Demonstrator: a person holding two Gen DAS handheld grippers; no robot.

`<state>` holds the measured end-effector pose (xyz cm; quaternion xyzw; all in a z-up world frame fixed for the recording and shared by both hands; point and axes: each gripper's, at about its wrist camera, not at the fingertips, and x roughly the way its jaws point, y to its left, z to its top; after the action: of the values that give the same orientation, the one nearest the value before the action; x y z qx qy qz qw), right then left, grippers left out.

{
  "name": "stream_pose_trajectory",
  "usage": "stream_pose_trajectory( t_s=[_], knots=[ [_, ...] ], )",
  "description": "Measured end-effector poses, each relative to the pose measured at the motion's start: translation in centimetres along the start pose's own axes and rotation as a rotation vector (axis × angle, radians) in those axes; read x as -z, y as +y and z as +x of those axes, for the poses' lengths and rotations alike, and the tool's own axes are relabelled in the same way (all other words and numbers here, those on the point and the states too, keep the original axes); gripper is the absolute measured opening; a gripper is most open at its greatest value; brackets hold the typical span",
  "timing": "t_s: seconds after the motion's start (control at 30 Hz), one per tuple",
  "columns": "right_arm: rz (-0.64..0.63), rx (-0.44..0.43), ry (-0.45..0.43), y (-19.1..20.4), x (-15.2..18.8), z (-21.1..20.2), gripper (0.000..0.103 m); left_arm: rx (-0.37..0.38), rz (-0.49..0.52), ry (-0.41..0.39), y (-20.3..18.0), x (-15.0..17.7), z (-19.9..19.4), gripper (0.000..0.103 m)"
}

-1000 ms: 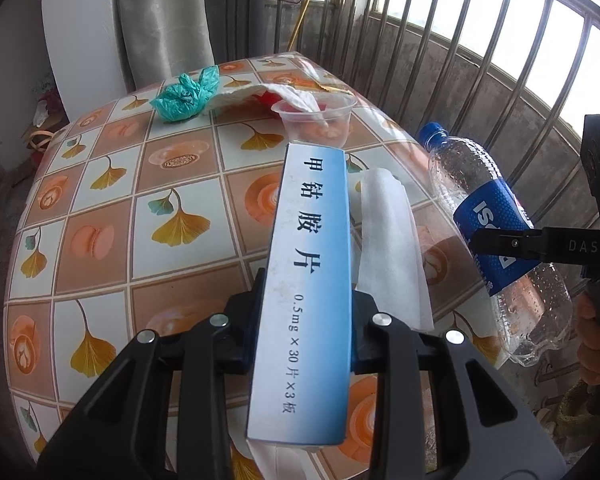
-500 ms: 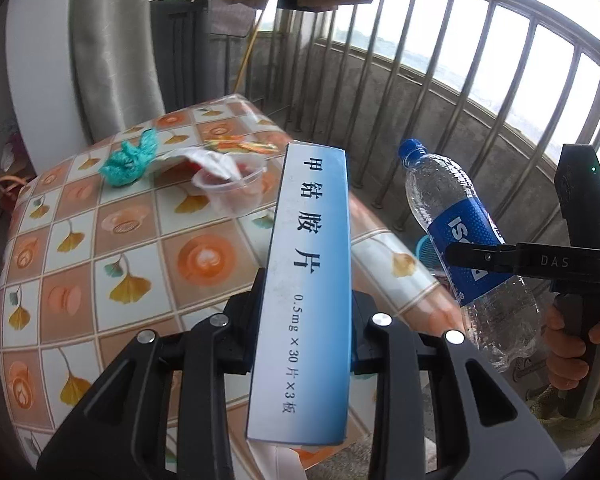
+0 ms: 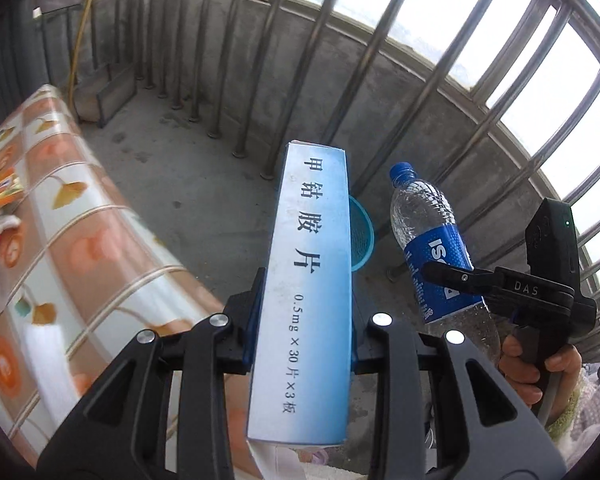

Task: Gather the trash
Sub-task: 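Carry the medicine box and Pepsi bottle to the wastebasket and release both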

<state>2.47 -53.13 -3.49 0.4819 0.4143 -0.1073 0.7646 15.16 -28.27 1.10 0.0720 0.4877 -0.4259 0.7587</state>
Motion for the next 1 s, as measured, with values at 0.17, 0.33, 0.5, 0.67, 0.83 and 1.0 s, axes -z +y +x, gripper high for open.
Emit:
stream_pose_trajectory(
  t_s=[0.17,0.33,0.5,0.67,0.83,1.0],
  knots=[
    [0.203,-0.049,0.026,-5.9,-3.1,2.1,0.057,0.036,0.050,0.136,-3.1,-4.0,8.9,0.030],
    [0.395,-0.113,0.019,-10.1,-8.7,6.3,0.059,0.093,0.033,0.195,-5.1,-9.0,16.2,0.039],
    [0.516,0.039,-0.029,-14.9,-12.4,11.4,0.076,0.045,-0.036,0.114,-5.0,-12.0,18.9,0.073],
    [0.501,0.035,0.007,-16.1,-10.8,13.6,0.076,0.084,-0.004,0.099,-4.5,-10.7,17.7,0.073],
    [0.471,0.065,0.016,-16.5,-9.3,13.8,0.076,0.078,0.005,0.078,-3.9,-10.0,15.8,0.073],
    [0.409,0.082,-0.011,-16.0,-8.7,12.0,0.076,0.052,-0.005,0.043,-2.9,-9.4,12.8,0.073]
  ],
)
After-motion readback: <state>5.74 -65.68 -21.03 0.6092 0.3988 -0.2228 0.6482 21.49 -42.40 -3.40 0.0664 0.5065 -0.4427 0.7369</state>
